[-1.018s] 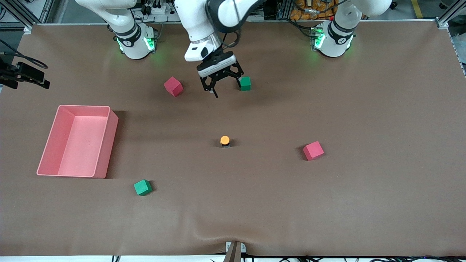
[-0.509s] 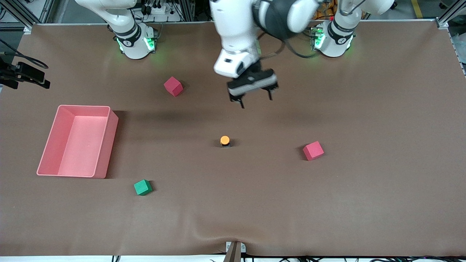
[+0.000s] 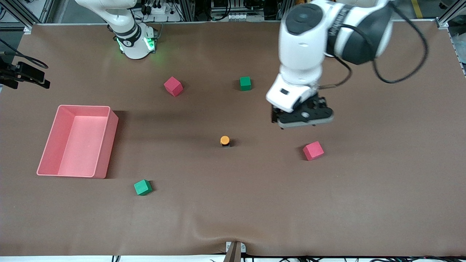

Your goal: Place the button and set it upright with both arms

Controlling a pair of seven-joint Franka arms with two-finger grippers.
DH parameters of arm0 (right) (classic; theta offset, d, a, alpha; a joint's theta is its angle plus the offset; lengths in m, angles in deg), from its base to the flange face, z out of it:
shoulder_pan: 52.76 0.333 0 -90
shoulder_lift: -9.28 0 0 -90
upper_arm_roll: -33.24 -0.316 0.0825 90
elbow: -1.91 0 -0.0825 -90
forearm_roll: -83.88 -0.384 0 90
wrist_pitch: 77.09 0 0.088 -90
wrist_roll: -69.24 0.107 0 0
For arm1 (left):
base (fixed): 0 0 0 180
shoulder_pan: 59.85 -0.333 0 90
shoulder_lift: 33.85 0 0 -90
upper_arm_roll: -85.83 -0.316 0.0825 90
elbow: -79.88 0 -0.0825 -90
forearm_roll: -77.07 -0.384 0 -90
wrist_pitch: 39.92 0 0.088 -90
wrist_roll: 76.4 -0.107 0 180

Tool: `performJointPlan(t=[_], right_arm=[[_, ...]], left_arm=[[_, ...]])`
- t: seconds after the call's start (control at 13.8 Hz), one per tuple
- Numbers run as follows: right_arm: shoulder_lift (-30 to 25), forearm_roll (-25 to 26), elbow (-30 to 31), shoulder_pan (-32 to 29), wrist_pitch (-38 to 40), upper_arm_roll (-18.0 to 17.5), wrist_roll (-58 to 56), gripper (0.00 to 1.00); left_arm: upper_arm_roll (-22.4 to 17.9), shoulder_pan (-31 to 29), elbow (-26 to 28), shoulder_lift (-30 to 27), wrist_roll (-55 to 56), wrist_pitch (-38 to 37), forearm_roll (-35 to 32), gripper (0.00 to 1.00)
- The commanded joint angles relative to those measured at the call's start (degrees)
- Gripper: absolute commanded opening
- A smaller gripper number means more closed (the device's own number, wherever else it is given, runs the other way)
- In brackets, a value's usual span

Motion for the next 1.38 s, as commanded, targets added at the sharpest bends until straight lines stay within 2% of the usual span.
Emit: performJointPlan(t=[0.0, 0.22, 0.58, 0.73, 0.87, 1.09, 1.31], right_arm=[[-0.96, -0.78, 0.19, -0.63, 0.21, -0.49, 0.83, 1.00], [-0.96, -0.78, 0.19, -0.63, 0.39, -0.49, 0.83, 1.00], [-1.05, -0.78, -0.08, -0.71, 0.30, -0.66, 0.83, 1.00], [-1.05, -0.78, -0.16, -0.63, 0.21, -0.75, 0.83, 1.00], [-1.05, -0.78, -0.34, -0.63, 0.12, -0.75, 0.83, 1.00], [-1.05, -0.86, -0.34, -0.63, -0.05, -0.66, 0.83, 1.00], [-1.05, -0.86, -0.52, -0.63, -0.32, -0.58, 0.92, 1.00]], left_arm=[[0.57, -5.65, -0.05, -1.01, -9.12, 1.03, 5.25, 1.00], [0.57, -11.72, -0.04, -1.54, -18.18, 1.03, 10.00, 1.00], [0.84, -20.25, -0.04, -2.59, -26.53, 0.77, 14.66, 1.00], [0.31, -21.67, 0.13, -4.08, -30.06, 0.16, 16.17, 1.00], [0.05, -23.33, 0.13, -5.48, -34.62, -2.90, 16.26, 1.00], [-0.13, -24.57, 0.13, -9.09, -35.78, -8.88, 16.17, 1.00], [-3.72, -24.13, 0.31, -13.04, -36.13, -15.72, 16.61, 1.00]])
